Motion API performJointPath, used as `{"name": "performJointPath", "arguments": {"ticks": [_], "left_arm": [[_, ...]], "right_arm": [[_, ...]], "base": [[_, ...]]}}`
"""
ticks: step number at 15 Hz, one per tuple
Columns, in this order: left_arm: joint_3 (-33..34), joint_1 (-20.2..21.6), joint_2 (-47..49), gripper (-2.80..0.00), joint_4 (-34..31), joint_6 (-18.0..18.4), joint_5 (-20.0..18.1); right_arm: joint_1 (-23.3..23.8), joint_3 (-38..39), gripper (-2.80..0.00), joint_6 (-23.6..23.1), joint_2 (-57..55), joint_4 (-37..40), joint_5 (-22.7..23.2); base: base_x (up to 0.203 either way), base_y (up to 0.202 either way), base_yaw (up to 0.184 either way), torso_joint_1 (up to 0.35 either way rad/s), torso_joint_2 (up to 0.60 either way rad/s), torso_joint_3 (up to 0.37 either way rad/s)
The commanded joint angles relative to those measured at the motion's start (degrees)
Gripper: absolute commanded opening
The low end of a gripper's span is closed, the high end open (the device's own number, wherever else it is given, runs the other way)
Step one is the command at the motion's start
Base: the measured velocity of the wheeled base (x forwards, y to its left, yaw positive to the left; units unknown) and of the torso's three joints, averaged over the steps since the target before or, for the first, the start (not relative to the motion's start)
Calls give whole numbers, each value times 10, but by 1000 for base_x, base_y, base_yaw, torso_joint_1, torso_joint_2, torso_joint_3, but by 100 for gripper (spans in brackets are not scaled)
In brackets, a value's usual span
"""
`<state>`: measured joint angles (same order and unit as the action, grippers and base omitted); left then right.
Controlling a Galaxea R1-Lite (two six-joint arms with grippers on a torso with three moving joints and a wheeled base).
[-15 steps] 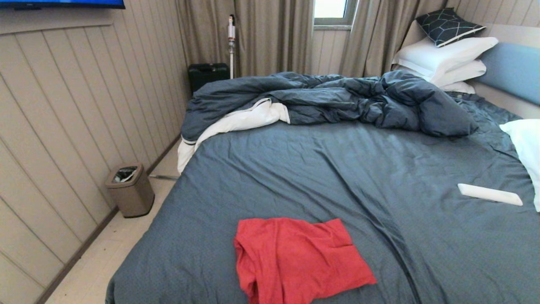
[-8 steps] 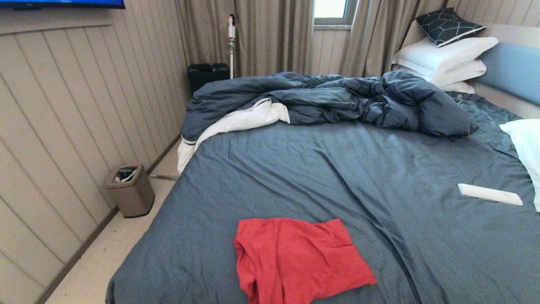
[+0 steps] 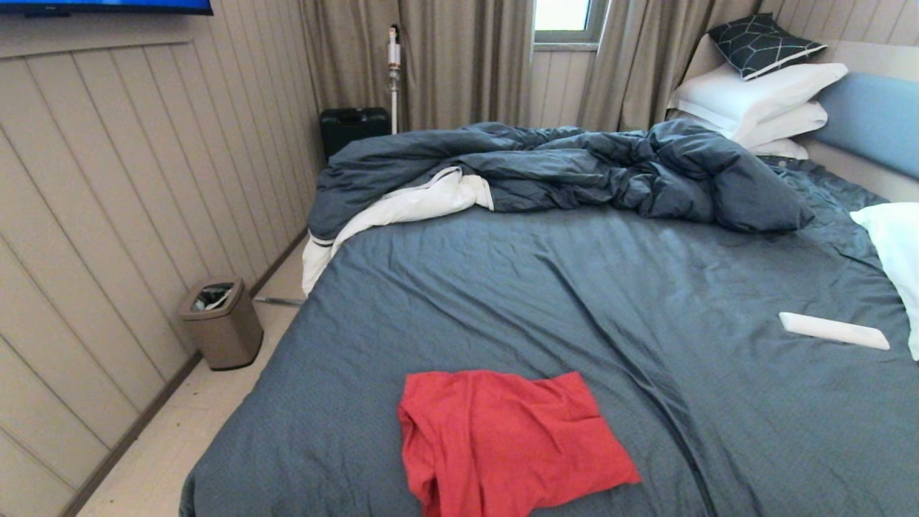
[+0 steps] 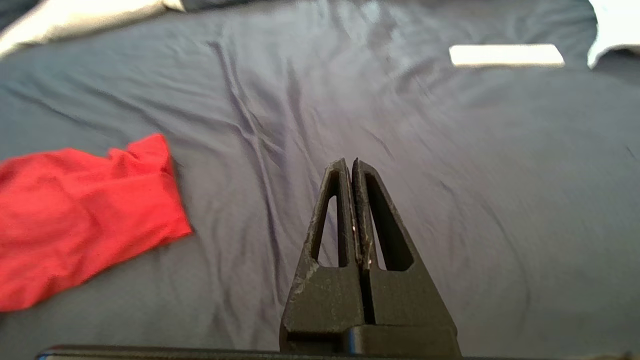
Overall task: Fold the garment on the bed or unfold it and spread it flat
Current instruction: Unford the red T-shirt
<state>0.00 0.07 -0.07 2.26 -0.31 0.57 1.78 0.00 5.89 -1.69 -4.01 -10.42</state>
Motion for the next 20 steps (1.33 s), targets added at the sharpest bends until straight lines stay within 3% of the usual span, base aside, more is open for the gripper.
{"name": "performJointPath", "arguments": {"ticks": [1, 5, 9, 11, 16, 20], "left_arm": [[0, 0, 1, -280, 0, 0, 0], [0, 0, 1, -280, 2, -1, 0], [0, 0, 1, -280, 5, -1, 0], [0, 1, 1, -280, 13, 8, 0], [0, 0, 1, -280, 7, 25, -1], [0, 0, 1, -280, 10, -1, 1]], "right_arm": [[-13, 0, -280, -7, 17, 4, 11], [-13, 0, -280, -68, 17, 6, 58], [-13, 0, -280, -65, 17, 3, 71], [-13, 0, -280, -108, 17, -17, 90], [-14, 0, -280, -48, 17, -27, 88], [-14, 0, -280, -27, 17, -28, 74]], "base": [[0, 0, 0, 0, 0, 0], [0, 0, 0, 0, 0, 0], [0, 0, 0, 0, 0, 0], [0, 0, 0, 0, 0, 0], [0, 0, 0, 0, 0, 0], [0, 0, 0, 0, 0, 0]]}}
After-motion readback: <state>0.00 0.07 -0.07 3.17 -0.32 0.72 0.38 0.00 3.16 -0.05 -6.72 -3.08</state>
